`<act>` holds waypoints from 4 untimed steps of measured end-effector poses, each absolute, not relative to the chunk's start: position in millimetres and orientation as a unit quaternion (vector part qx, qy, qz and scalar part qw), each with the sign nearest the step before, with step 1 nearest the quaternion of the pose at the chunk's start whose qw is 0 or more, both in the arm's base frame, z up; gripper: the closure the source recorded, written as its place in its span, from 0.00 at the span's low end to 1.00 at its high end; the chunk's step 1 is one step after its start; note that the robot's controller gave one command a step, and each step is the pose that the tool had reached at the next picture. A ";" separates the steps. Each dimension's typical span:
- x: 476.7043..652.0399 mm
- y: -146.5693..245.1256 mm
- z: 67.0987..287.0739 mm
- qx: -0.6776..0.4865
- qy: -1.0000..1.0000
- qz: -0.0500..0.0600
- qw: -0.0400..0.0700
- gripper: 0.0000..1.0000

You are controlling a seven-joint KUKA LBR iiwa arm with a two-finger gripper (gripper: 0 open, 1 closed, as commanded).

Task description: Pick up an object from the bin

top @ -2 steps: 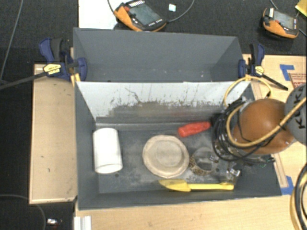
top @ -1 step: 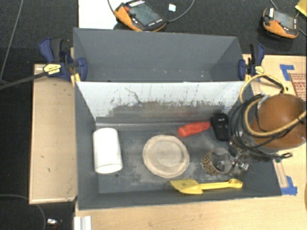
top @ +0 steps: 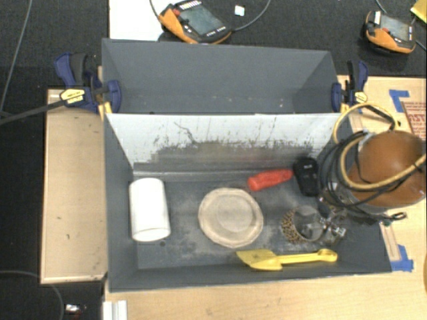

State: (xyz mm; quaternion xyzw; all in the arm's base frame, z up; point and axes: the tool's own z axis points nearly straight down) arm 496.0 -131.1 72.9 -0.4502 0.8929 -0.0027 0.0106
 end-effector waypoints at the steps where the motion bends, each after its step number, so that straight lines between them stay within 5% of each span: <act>1: 517.3 -108.5 71.5 -0.329 0.944 -0.003 0.014 1.00; 2: 502.5 -118.1 71.1 -0.314 0.949 -0.002 0.013 1.00; 4: 502.5 -118.1 71.0 -0.316 0.949 -0.002 0.013 1.00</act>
Offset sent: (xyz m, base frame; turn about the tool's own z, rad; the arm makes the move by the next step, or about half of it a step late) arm 0.0056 0.0128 -0.0029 0.2970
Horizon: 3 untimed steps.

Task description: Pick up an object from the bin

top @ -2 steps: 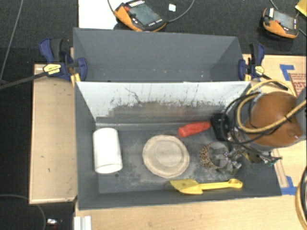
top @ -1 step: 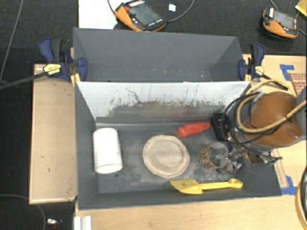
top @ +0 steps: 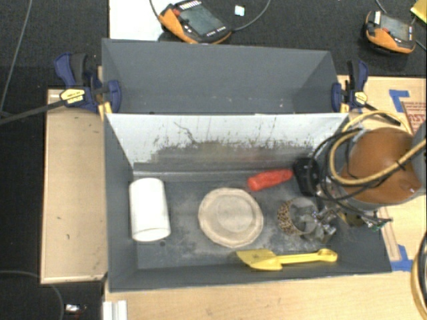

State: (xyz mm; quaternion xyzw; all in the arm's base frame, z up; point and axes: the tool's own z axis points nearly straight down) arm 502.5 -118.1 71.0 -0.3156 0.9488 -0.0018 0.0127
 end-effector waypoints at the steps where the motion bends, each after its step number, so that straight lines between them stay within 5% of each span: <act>1: 532.4 -94.9 71.5 -0.410 0.912 -0.003 0.015 1.00; 2: 532.4 -94.9 71.6 -0.410 0.912 -0.003 0.015 1.00; 3: 516.7 -74.5 228.7 -0.549 0.836 -0.006 0.015 1.00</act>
Offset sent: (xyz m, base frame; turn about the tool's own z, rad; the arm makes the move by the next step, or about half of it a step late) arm 0.0000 0.0000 0.0000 0.0000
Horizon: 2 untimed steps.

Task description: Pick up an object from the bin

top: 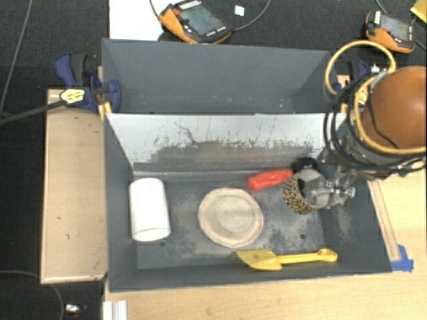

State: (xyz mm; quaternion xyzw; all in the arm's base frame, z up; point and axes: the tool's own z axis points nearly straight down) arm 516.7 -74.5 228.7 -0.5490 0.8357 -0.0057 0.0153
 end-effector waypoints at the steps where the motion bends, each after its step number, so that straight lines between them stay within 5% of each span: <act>1: 516.5 -74.5 228.5 -0.548 0.837 -0.005 0.015 1.00; 2: 490.5 -95.9 220.8 -0.716 0.697 -0.008 0.013 1.00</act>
Offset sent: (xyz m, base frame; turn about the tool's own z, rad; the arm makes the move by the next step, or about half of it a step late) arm -0.0275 -0.0227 -0.0082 -0.4596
